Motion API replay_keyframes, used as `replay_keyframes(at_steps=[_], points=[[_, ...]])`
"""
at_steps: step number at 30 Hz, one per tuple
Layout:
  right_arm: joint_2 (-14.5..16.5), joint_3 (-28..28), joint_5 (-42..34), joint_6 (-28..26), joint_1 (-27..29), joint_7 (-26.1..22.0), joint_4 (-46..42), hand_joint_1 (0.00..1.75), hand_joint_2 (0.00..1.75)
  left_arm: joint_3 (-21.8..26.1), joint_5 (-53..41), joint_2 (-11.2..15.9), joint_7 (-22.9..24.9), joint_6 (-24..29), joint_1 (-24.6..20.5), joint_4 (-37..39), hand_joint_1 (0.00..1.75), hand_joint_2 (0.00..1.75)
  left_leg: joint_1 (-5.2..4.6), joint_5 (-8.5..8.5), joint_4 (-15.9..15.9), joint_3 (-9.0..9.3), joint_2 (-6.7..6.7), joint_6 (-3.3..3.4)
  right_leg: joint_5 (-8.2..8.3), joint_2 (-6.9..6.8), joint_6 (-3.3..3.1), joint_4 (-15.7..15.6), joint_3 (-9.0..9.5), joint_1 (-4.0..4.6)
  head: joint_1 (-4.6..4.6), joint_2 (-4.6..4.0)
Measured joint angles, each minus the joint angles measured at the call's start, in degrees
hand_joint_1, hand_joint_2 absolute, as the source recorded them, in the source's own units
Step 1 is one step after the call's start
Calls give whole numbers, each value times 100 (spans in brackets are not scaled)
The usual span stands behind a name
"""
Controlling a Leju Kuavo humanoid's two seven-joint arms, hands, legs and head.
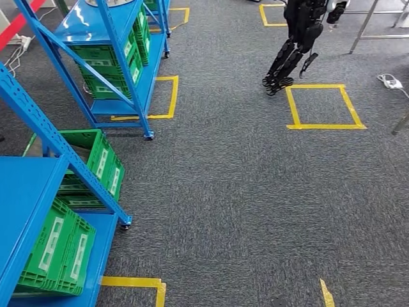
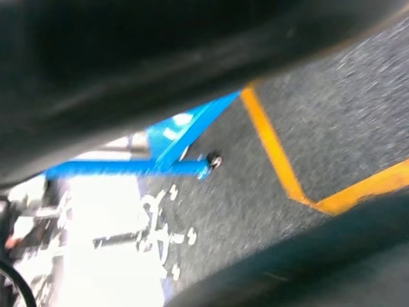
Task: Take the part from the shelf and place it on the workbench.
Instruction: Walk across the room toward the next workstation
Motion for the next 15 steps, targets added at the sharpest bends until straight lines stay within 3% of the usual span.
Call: replay_keyframes(at_steps=[2, 3, 4, 5, 6, 8, 10, 12, 13, 15], points=[[0, 67, 90, -39, 11, -9, 0, 0, 0, 55, 45, -7, 25, 19, -3, 0, 0, 0, 2, -380, 776, -363, 269, -36, -20, -177, -35, -1, 5, 24, -13, 0], [0, 98, 123, -55, 16, -14, 0, 0, 0, 78, 62, -8, 31, 24, 1, 0, 0, 0, 8, -494, 1102, -516, 320, -46, -30, -271, -42, -1, 8, 34, -12, 0], [0, 124, 149, -66, 18, -21, 0, 0, 0, 95, 77, -8, 39, 26, 11, 0, 0, 0, 12, -501, 1247, -579, 344, -48, -40, -357, -44, -1, 14, 39, -12, 0], [0, 151, 171, -71, 15, -28, 0, 0, 0, 113, 91, -8, 46, 27, 24, 0, 0, 0, 12, -394, 1157, -526, 360, -43, -50, -432, -43, -1, 24, 42, -12, 0], [1, 180, 196, -72, 8, -34, 0, 0, 0, 137, 105, -8, 55, 30, 36, 0, 0, 0, 8, -203, 846, -362, 398, -27, -63, -502, -38, -1, 43, 44, -13, 0], [13, 239, 263, -79, 0, -35, 1, 0, 0, 186, 133, -7, 65, 36, 38, 0, 0, 0, -36, 132, 32, 56, 634, 37, -99, -627, -11, 5, 86, 58, -17, 0], [27, 297, 329, -106, -12, -15, 2, 0, 0, 225, 160, -9, 67, 42, 25, 0, 0, 0, -88, 220, -379, 251, 797, 101, -136, -749, 38, 3, 117, 79, -16, 0], [42, 357, 388, -131, -39, 6, 2, 0, 0, 260, 185, -9, 76, 49, 34, 0, 0, 0, -94, 219, -424, 259, 697, 148, -160, -858, 96, -25, 159, 86, -15, 0], [50, 386, 418, -136, -52, 8, 1, 0, 0, 284, 192, -8, 82, 49, 49, 1, 0, 0, -81, 236, -456, 276, 632, 174, -190, -817, 127, -12, 169, 82, -9, 0], [69, 442, 480, -141, -61, -1, 1, 0, 0, 328, 207, -1, 85, 36, 59, 2, 0, 0, -39, 276, -519, 315, 513, 234, -397, -534, 170, 298, 44, 70, 19, 0]])
